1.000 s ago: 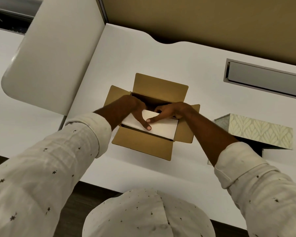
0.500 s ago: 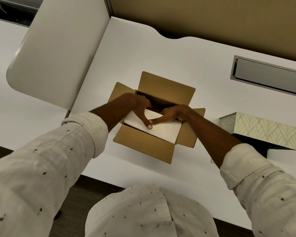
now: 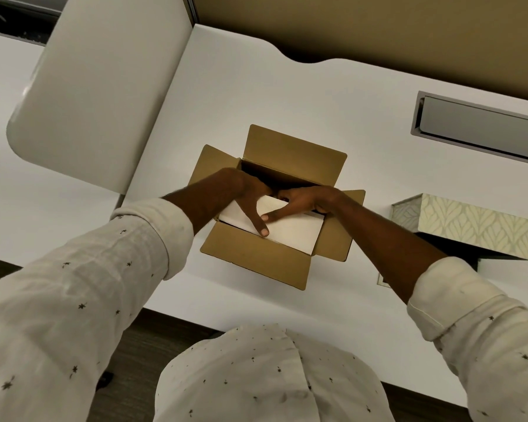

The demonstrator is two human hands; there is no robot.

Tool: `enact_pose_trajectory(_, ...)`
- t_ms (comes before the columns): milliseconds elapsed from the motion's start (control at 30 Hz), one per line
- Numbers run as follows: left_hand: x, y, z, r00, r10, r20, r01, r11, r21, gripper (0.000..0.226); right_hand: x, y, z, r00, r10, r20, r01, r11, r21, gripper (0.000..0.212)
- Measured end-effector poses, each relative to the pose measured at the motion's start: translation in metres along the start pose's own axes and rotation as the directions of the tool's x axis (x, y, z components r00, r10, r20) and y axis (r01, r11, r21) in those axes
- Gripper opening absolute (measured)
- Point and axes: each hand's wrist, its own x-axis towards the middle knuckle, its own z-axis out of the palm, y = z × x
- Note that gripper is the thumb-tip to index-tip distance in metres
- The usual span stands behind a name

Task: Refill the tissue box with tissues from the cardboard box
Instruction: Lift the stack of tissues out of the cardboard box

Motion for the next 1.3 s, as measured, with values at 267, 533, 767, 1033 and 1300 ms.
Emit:
enact_pose_trajectory(267, -0.018, -0.01, 0.0, 0.988, 0.141, -0.07, -0.137, 0.989, 0.064, 0.117, -0.012, -0.004, 0.005, 0.992, -0.07, -0.109, 0.071, 0.997, 0.002, 0.112)
enact_pose_trajectory(533, -0.058, -0.044, 0.011, 0.908, 0.212, -0.362, -0.281, 0.948, -0.15, 0.119, -0.053, -0.022, 0.026, 0.841, -0.361, -0.404, 0.254, 0.922, -0.293, 0.119)
enact_pose_trajectory(767, -0.083, -0.052, 0.019, 0.805, 0.223, -0.55, -0.359, 0.921, -0.152, 0.124, -0.086, -0.023, 0.042, 0.646, -0.507, -0.571, 0.23, 0.843, -0.487, 0.112)
enact_pose_trajectory(1033, -0.125, -0.047, 0.03, 0.765, 0.182, -0.618, -0.511, 0.756, -0.41, 0.155, -0.135, -0.033, 0.044, 0.585, -0.584, -0.563, 0.323, 0.805, -0.498, 0.109)
enact_pose_trajectory(1300, -0.156, -0.014, 0.047, 0.675, 0.196, -0.712, -0.694, 0.498, -0.52, 0.159, -0.203, -0.054, 0.04, 0.617, -0.609, -0.499, 0.212, 0.739, -0.64, 0.107)
